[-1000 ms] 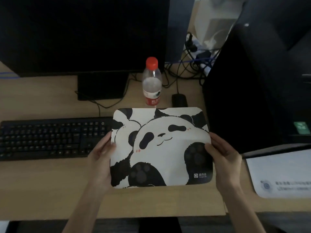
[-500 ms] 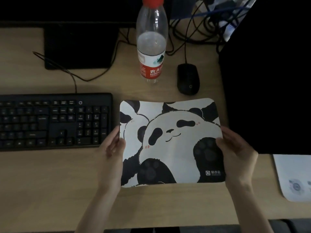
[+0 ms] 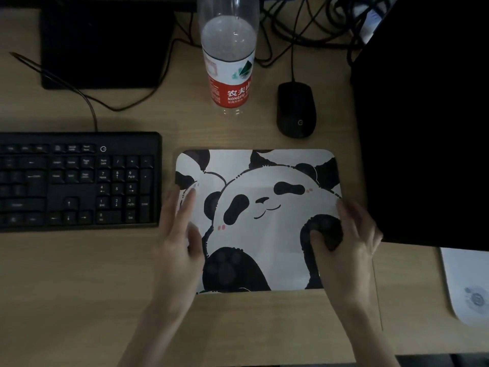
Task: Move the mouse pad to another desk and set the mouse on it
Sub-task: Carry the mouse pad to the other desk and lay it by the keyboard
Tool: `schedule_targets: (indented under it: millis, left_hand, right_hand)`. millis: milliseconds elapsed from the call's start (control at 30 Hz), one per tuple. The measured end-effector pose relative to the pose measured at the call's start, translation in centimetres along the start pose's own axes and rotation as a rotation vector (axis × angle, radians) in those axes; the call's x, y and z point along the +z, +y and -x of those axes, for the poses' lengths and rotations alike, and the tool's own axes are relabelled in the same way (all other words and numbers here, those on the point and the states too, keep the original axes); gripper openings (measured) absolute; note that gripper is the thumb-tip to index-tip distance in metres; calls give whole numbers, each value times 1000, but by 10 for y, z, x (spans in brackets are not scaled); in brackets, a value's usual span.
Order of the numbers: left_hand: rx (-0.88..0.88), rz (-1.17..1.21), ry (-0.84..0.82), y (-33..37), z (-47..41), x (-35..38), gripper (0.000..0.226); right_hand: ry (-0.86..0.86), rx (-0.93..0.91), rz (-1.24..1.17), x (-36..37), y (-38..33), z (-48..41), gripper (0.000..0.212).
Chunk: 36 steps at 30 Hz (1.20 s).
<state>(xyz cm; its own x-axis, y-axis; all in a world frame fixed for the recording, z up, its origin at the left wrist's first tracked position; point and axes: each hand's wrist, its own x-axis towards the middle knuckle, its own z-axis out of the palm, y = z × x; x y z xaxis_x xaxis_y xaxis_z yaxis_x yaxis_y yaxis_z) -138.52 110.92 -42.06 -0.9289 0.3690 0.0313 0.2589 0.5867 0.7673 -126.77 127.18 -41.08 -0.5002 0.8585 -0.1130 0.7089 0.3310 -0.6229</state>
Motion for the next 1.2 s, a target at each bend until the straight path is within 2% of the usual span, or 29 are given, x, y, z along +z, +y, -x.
schedule_targets:
  millis: [100,233,300,400,567,700,900,1033,1200]
  left_hand:
    - [51,-27,-39,8,-3,3,56]
    - [139,-80,-148,27,-19,21,57]
    - [196,-116,-203,33,-31,34,55]
    - [231,-238,-230,30,-46,45,52]
    - [266,-399,-215,13,-52,43,55]
    - [162,-424,-177,3,-49,36,67]
    - [92,-394,-105,-4,-34,24,67]
    - [74,-413,-109,-8,-7,18,66]
    - [139,-453,-173,-13,41,2,63]
  right_hand:
    - [9,-185,15,4,-13,-3,57]
    - [-201,-448,48,29,-45,-16,49]
    - [-281,-531,112,44,-57,-25,49]
    - [-288,-605,209,58,-63,-38,49]
    - [-244,-572,266,61,-51,-49,55]
    - [-120,-440,311,54,-36,-50,63]
    - [-9,-213,284,26,0,-39,66]
    - [-18,-238,367,17,18,-11,62]
    - [-48,-287,412,0,37,21,60]
